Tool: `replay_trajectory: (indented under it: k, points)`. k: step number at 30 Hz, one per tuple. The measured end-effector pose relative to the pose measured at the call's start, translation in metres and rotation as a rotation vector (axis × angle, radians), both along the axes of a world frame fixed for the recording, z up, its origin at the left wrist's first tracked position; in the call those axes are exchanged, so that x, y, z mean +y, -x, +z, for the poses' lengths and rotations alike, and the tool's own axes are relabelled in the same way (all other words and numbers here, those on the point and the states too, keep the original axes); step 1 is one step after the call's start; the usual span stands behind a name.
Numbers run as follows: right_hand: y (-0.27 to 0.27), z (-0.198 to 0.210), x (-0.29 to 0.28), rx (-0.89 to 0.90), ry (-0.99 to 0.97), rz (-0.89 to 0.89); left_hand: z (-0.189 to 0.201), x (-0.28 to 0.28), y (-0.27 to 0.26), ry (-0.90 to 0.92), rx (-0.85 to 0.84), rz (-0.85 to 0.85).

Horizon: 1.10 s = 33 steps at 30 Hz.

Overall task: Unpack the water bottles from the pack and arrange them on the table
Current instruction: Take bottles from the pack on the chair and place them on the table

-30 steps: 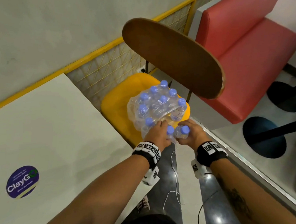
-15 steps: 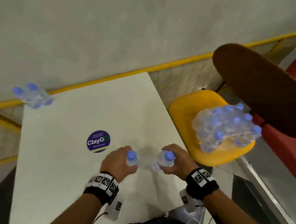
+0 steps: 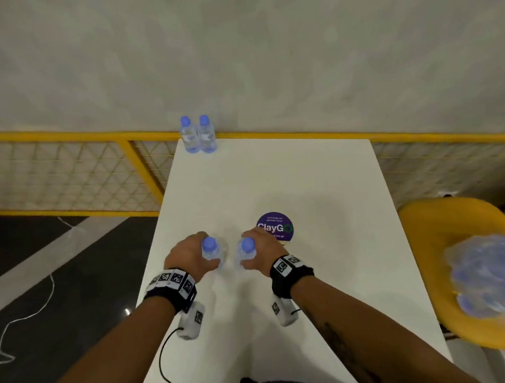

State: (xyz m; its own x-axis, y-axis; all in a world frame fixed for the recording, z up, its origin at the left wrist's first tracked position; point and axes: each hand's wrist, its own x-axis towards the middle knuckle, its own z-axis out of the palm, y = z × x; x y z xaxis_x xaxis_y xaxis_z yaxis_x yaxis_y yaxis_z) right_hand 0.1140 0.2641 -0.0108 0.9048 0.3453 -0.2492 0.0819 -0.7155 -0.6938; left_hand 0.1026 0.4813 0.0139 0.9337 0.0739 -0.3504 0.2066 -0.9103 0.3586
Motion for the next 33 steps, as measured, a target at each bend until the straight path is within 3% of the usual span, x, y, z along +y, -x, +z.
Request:
replay_trajectory:
  k: [9,16,24,26,28,31,33]
  points:
    - [-0.042,-0.015,0.068,-0.028,0.107,0.001,-0.001,0.032,-0.04,0.002,0.152,-0.052]
    - [-0.048,-0.028,0.07,-0.062,0.169,-0.007,-0.004,0.038,-0.05,-0.029,0.148,-0.113]
    - [-0.04,-0.022,0.059,0.012,0.063,-0.041,-0.008,0.038,-0.044,0.019,0.175,-0.087]
    - [-0.029,-0.016,0.042,0.047,-0.013,-0.118,-0.005,0.041,-0.027,0.058,0.035,-0.023]
    - [-0.016,-0.014,0.014,0.036,-0.042,-0.166,0.003,0.036,-0.008,0.006,-0.277,-0.04]
    - [0.012,-0.004,-0.046,0.02,-0.158,-0.248,0.021,0.004,0.007,-0.013,-0.665,-0.207]
    - [0.039,0.005,-0.095,0.002,-0.248,-0.318,0.027,-0.037,0.013,0.134,-0.74,-0.346]
